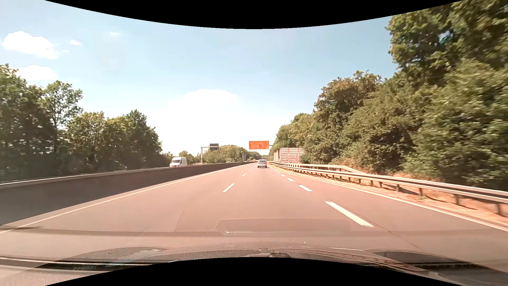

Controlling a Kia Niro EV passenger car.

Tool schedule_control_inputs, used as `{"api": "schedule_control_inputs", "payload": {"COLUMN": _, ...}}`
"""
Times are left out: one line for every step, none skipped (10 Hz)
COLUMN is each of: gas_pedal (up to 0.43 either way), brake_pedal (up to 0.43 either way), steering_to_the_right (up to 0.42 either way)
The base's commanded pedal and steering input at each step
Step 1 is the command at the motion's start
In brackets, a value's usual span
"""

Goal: Follow the waypoints while adhering to traffic rules and regulations

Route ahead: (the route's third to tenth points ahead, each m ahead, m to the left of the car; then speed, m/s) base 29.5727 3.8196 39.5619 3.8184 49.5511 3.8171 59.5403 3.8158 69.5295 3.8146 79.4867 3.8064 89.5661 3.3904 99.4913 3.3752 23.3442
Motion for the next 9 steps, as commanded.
{"api": "schedule_control_inputs", "payload": {"gas_pedal": 0.24, "brake_pedal": 0.0, "steering_to_the_right": -0.001}}
{"api": "schedule_control_inputs", "payload": {"gas_pedal": 0.24, "brake_pedal": 0.0, "steering_to_the_right": -0.001}}
{"api": "schedule_control_inputs", "payload": {"gas_pedal": 0.24, "brake_pedal": 0.0, "steering_to_the_right": -0.001}}
{"api": "schedule_control_inputs", "payload": {"gas_pedal": 0.24, "brake_pedal": 0.0, "steering_to_the_right": -0.001}}
{"api": "schedule_control_inputs", "payload": {"gas_pedal": 0.24, "brake_pedal": 0.0, "steering_to_the_right": -0.001}}
{"api": "schedule_control_inputs", "payload": {"gas_pedal": 0.24, "brake_pedal": 0.0, "steering_to_the_right": -0.001}}
{"api": "schedule_control_inputs", "payload": {"gas_pedal": 0.24, "brake_pedal": 0.0, "steering_to_the_right": -0.001}}
{"api": "schedule_control_inputs", "payload": {"gas_pedal": 0.24, "brake_pedal": 0.0, "steering_to_the_right": -0.001}}
{"api": "schedule_control_inputs", "payload": {"gas_pedal": 0.24, "brake_pedal": 0.0, "steering_to_the_right": -0.001}}
